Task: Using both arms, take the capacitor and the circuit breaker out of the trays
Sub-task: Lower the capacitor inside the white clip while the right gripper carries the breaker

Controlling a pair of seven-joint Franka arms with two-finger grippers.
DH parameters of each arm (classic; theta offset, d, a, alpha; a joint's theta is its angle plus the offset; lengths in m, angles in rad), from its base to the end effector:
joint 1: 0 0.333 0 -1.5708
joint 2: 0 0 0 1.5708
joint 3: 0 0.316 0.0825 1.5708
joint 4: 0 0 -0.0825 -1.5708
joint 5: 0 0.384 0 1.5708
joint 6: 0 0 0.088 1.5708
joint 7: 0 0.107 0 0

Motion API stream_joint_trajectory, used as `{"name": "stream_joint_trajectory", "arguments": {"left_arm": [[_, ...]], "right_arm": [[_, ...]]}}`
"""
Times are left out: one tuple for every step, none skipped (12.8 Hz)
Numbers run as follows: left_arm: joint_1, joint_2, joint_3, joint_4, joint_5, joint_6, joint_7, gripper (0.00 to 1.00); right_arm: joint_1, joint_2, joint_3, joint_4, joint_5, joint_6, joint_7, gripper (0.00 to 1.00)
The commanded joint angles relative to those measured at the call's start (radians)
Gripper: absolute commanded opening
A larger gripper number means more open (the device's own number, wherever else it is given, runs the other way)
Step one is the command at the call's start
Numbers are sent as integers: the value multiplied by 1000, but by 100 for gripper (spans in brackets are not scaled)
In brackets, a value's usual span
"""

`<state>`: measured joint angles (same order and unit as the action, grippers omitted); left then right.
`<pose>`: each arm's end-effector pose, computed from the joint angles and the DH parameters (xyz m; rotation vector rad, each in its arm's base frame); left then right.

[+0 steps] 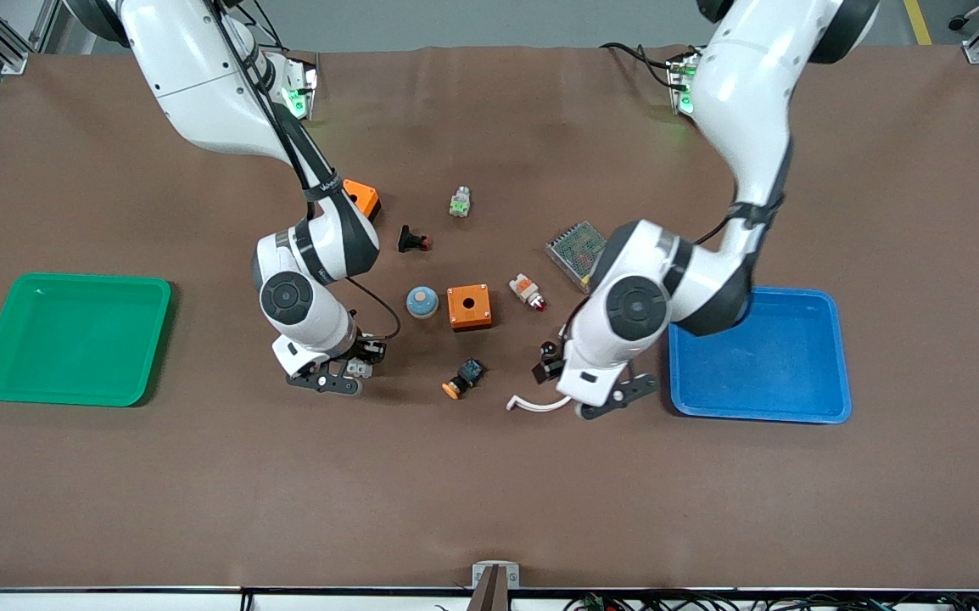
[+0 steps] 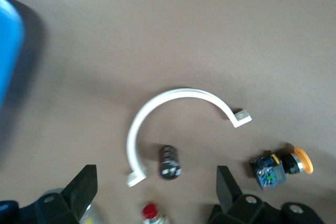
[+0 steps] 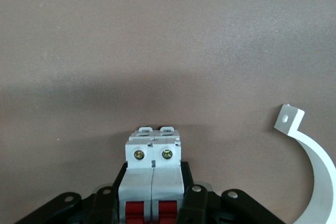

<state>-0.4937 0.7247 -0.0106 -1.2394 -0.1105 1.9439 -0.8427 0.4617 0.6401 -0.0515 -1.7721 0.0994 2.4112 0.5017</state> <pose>0.6483 -0.3640 0.3356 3.0100 0.5825 -0.1290 0.6043 0.2663 0.1992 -3.0999 0.2413 0.0235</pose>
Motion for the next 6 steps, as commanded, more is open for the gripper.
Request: {"name": "stream_joint_trajectory", "arguments": {"left_arm": [[69,-149,0,-61,-12,-159,140,100],[96,-193,0,-75,-12,-213,183,100],[122,-252,0,-107,-11,-253,242,100],[148,-305,0,-148,-9,-272,299,100],[174,-364,0,-205,-9,-279,339,100],[194,-433,1,-274,-5,-280,384,100]], "right_arm": [[2,-5,-16,37,8,-33,3,100],[-2,-13,-25,69,6,-91,-3,100],[-8,-20,-42,141,-15,-210,-32,100],[-21,-34,-57,214,-32,-336,-93,100],[-53,-39,-62,286,-32,-450,-157,100],[-93,-48,-61,333,-30,-542,-225,100]]}}
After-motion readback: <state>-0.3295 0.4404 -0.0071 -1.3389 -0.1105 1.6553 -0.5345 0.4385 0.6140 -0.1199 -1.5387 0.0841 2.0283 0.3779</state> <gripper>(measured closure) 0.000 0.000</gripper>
